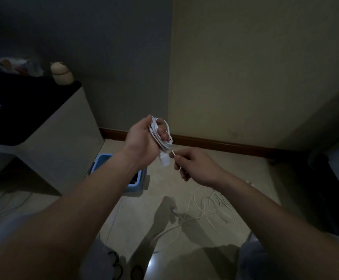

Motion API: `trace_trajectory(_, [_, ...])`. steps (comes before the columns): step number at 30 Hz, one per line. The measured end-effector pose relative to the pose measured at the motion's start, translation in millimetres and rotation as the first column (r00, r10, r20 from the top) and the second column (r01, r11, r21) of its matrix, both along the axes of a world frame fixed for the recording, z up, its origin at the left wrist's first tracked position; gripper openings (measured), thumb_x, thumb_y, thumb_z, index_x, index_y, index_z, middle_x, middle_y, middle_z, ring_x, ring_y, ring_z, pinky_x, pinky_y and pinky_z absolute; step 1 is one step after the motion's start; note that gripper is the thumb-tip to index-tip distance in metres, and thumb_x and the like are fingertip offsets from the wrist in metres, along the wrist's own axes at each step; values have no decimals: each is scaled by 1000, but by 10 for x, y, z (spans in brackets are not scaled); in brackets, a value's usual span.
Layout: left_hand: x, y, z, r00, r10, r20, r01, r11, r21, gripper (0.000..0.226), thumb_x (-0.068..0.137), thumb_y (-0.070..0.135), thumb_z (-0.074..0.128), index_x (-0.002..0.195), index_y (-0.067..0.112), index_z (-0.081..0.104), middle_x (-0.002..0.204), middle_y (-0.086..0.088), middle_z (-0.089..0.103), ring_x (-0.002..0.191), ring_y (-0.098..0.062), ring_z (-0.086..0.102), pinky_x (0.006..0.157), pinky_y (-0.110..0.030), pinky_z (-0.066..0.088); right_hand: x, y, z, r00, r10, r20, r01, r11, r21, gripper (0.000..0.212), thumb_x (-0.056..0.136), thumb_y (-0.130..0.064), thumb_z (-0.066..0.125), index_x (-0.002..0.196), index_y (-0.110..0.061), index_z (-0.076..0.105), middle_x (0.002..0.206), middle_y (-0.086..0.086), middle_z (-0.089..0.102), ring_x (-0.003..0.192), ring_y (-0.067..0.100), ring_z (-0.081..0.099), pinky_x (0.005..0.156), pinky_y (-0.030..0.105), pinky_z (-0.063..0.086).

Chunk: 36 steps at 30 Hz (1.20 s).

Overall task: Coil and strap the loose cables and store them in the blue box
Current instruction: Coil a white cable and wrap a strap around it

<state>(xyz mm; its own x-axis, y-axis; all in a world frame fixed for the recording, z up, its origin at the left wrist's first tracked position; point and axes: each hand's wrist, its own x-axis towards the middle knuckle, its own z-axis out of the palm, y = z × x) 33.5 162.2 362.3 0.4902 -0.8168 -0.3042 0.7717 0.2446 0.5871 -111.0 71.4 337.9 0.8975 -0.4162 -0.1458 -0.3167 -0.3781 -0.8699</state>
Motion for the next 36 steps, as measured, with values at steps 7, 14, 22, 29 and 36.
trace_trajectory(7, [-160,-109,-38,989,90,116,-106,984,140,31,109,32,32,90,12,46,71,-2,37,62,-14,37,66,-27,36,53,137,38,993,-113,26,98,937,334,19,97,-9,58,101,7,69,81,7,71,62,18,67,60,29,57])
trace_trajectory(14, [-177,-113,13,983,149,110,-165,973,159,30,109,31,34,91,10,46,70,-4,40,62,-15,41,67,-27,37,40,71,101,995,-91,45,33,704,709,38,91,3,32,110,11,64,96,21,73,78,25,72,68,29,61])
trace_trajectory(22, [-123,-56,23,988,151,37,-156,974,168,34,108,35,35,90,10,48,72,-3,44,66,-15,44,71,-28,41,31,63,40,994,2,111,-54,882,467,25,106,-12,46,111,0,68,92,11,76,83,20,74,73,26,60])
trace_trajectory(29, [-166,-53,-53,993,101,-54,-91,982,166,37,108,40,35,93,10,49,72,-2,46,69,-16,47,71,-27,43,78,42,-21,987,-117,114,102,986,129,33,96,-32,66,83,-3,71,69,13,73,57,22,70,55,34,56])
trace_trajectory(36, [-190,-45,-180,992,85,-96,-70,986,150,49,107,44,34,88,4,54,65,-8,60,74,-21,53,71,-32,48,159,52,-84,967,-228,114,253,911,-325,57,88,-63,60,55,-16,56,52,5,62,47,13,58,50,33,43])
